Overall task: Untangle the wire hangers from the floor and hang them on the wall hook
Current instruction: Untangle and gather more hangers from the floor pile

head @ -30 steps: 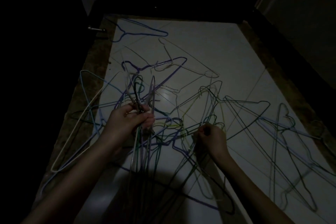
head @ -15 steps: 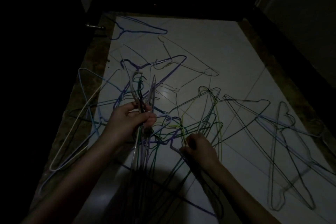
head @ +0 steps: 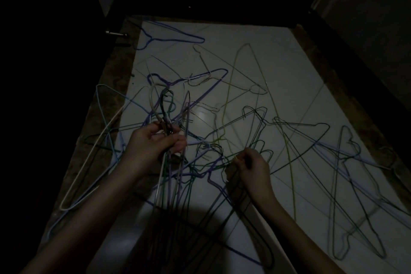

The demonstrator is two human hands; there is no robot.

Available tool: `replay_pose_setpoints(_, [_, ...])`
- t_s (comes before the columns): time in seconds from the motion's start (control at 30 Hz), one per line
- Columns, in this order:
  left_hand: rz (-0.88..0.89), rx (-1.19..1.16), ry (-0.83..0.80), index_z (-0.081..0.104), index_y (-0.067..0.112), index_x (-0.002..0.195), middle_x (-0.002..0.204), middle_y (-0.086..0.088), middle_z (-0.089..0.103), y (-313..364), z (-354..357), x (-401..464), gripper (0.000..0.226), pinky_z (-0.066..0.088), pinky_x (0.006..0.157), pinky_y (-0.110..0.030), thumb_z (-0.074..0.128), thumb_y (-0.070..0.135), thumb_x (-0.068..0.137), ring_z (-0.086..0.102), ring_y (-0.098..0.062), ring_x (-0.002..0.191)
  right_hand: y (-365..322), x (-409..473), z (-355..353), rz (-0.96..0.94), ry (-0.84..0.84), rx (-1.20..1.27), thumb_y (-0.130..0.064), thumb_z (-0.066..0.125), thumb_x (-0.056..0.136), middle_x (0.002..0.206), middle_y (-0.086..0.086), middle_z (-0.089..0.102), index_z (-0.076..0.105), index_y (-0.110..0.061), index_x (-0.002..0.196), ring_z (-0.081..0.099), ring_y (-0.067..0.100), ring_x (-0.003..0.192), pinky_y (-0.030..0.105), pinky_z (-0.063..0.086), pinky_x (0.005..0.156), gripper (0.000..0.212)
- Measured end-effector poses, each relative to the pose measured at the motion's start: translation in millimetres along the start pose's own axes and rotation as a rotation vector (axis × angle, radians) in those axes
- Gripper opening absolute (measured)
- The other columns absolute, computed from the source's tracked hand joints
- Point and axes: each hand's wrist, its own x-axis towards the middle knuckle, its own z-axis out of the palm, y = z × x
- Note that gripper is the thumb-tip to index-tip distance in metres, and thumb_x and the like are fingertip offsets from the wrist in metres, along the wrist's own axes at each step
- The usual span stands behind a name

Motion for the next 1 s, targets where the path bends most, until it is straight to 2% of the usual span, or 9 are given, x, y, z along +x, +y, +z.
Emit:
replay_pose_setpoints(0.07, [0.001,0.006,0.003,0.058,0.001,0.081,0.061,-0.008,0.07,-1.0,-1.5,0.9,0.013,0.054,0.056,-0.017,0.054,-0.01,0.086,0.066,-0.015,0.056,7.0,4.9,0.0,-0.004,0.007,-0.039,-0.002,0.059,0.085,0.079,0.009,0.055,0.052,-0.009,0.073,0.051,0.017,0.073,0.021,0.036,0.061,0.016])
replay_pose_setpoints(0.23, [-0.009,-0.022,0.008,0.059,0.001,0.08,0.062,-0.008,0.069,-2.4,1.3,-0.7,0.014,0.055,0.059,-0.02,0.055,-0.011,0.084,0.066,-0.015,0.057,5.9,5.2,10.7,0.008,0.018,-0.025,-0.001,0.059,0.084,0.074,0.001,0.047,0.045,-0.014,0.066,0.043,0.01,0.068,0.006,0.031,0.058,0.026])
replay_pose_setpoints(0.33, [-0.015,-0.045,0.013,0.057,0.0,0.079,0.058,-0.008,0.068,-1.6,4.1,-3.2,0.015,0.052,0.055,-0.018,0.053,-0.013,0.084,0.064,-0.014,0.053,5.8,5.6,23.3,0.038,-0.001,0.01,-0.001,0.058,0.084,0.076,0.006,0.048,0.047,-0.007,0.07,0.043,0.014,0.07,0.012,0.03,0.057,0.019])
replay_pose_setpoints(0.47, [-0.002,-0.024,0.019,0.056,-0.001,0.079,0.067,-0.015,0.065,-1.0,3.3,-3.8,0.013,0.05,0.053,-0.019,0.053,-0.013,0.084,0.058,-0.025,0.059,2.2,9.7,29.3,0.14,0.007,0.214,0.002,0.053,0.087,0.069,0.011,0.052,0.047,-0.003,0.071,0.048,0.019,0.063,0.015,0.037,0.051,0.017])
replay_pose_setpoints(0.57, [0.0,-0.016,0.016,0.057,-0.001,0.081,0.062,-0.009,0.069,-1.6,0.4,-2.3,0.013,0.053,0.056,-0.019,0.054,-0.013,0.084,0.064,-0.017,0.056,0.6,13.9,31.6,0.239,0.012,0.352,0.0,0.051,0.089,0.067,0.018,0.054,0.048,-0.002,0.074,0.049,0.021,0.058,0.021,0.04,0.044,0.016])
replay_pose_setpoints(0.7, [-0.013,-0.044,0.016,0.056,-0.002,0.079,0.057,-0.007,0.067,-1.9,0.6,-2.7,0.015,0.052,0.054,-0.018,0.051,-0.015,0.085,0.063,-0.014,0.052,-9.4,15.0,26.3,0.273,0.031,0.495,0.0,0.049,0.091,0.059,0.008,0.046,0.044,-0.005,0.072,0.044,0.019,0.053,0.022,0.036,0.044,0.02])
replay_pose_setpoints(0.83, [-0.013,-0.044,0.002,0.055,-0.002,0.081,0.066,-0.015,0.064,-1.0,-1.5,-2.9,0.013,0.05,0.053,-0.019,0.052,-0.014,0.085,0.056,-0.024,0.061,-13.6,24.9,5.2,0.122,0.144,0.281,-0.003,0.053,0.09,0.069,0.008,0.05,0.051,-0.003,0.078,0.05,-0.002,0.053,0.014,0.039,0.049,0.013])
replay_pose_setpoints(0.93, [-0.013,-0.028,-0.003,0.059,0.0,0.083,0.067,-0.012,0.068,-2.6,-3.1,-1.2,0.012,0.053,0.058,-0.02,0.053,-0.011,0.085,0.062,-0.021,0.06,-11.8,29.1,-7.2,0.039,0.113,0.136,-0.008,0.058,0.088,0.074,0.008,0.055,0.049,-0.012,0.07,0.051,0.019,0.068,0.024,0.037,0.058,0.021])
replay_pose_setpoints(1.0, [-0.016,-0.014,-0.011,0.061,0.001,0.086,0.068,-0.01,0.071,-3.7,-3.3,-0.2,0.013,0.055,0.063,-0.021,0.054,-0.01,0.086,0.067,-0.016,0.061,-16.9,27.5,-13.1,0.031,0.078,0.145,-0.008,0.057,0.088,0.072,0.004,0.055,0.049,-0.015,0.069,0.051,0.021,0.068,0.026,0.039,0.06,0.022])
